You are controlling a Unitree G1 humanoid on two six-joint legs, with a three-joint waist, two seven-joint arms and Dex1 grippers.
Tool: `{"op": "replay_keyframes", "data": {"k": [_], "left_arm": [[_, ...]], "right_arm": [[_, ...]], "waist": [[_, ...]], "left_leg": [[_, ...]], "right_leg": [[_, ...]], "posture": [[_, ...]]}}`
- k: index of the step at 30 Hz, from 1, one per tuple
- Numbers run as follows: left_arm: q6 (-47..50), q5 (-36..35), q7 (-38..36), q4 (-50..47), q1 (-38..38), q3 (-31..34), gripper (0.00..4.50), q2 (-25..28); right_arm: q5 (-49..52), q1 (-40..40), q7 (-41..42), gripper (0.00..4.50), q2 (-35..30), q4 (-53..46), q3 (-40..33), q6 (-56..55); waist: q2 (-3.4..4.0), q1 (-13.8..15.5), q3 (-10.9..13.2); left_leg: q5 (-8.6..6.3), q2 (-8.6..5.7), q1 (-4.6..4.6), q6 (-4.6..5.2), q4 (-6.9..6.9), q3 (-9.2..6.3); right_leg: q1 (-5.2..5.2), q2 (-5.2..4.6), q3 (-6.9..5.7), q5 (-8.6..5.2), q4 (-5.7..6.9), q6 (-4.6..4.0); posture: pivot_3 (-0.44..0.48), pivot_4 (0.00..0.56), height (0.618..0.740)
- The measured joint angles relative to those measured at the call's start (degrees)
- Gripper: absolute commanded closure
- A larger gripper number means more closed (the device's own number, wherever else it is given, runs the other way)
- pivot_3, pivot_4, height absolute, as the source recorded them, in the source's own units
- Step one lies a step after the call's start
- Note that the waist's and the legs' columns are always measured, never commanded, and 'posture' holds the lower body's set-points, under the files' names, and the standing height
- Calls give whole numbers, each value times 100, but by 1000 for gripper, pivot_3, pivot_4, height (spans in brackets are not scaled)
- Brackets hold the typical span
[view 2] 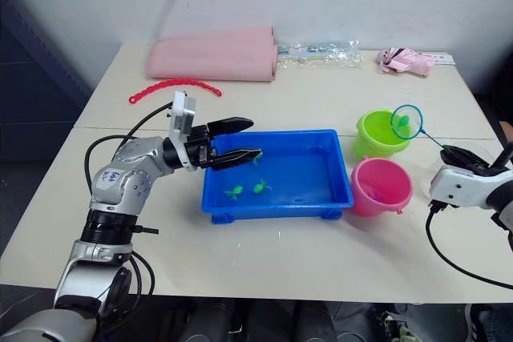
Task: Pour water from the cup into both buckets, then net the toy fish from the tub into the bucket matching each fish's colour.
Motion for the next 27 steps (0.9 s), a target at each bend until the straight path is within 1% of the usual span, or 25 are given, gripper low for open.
{"op": "replay_keyframes", "data": {"k": [5, 8, 13, 15, 17, 21, 27], "left_arm": [[-23, 0, 47, -2, 73, 0, 78, -29], [-57, 0, 49, -3, 98, -1, 78, -49], [-69, 0, 49, -3, 130, 0, 78, -61], [-100, 0, 54, -12, 155, 2, 78, -75], [-116, 0, 59, -60, 177, 2, 78, -96], [-128, 0, 67, -176, 211, 7, 78, -95], [-128, 0, 104, -203, 238, 8, 78, -74]], "right_arm": [[-632, -79, -607, 4500, -203, 227, 187, -319], [-813, -257, -960, 4500, -260, 417, 243, -451], [-1069, -289, -1431, 4500, -343, 590, 374, -849], [-1284, -336, -1794, 4500, -349, 632, 431, -1047], [-1434, -397, -1979, 4500, -400, 672, 560, -1135], [-1577, -406, -2121, 4500, -414, 1035, 825, -1168], [-1544, -450, -2127, 4500, -414, 1055, 826, -995]], "waist": [[0, 0, 0], [0, -3, 0], [0, -4, 0], [0, -5, 0], [0, -8, 0], [0, -6, 0], [1, -13, 0]], "left_leg": [[0, 0, 0, -1, 0, 0], [2, 1, 0, -3, 1, -1], [2, 0, 0, -3, -1, 0], [2, 0, 0, -4, 0, 0], [3, 1, 0, -4, 0, 0], [3, 0, 0, -4, 0, 0], [3, 1, 0, -4, -1, -1]], "right_leg": [[0, 0, 1, 0, 0, 0], [0, 0, 0, 0, 0, 0], [0, 0, 1, 0, 0, 0], [0, 0, 0, 0, 0, 0], [0, 0, 1, 0, 0, 0], [1, 0, 1, 0, 0, 0], [1, 1, 1, 0, 0, 0]], "posture": [[0, 150, 740], [0, 150, 740], [0, 150, 740], [0, 150, 740], [0, 150, 740], [0, 150, 740], [0, 150, 740]]}}
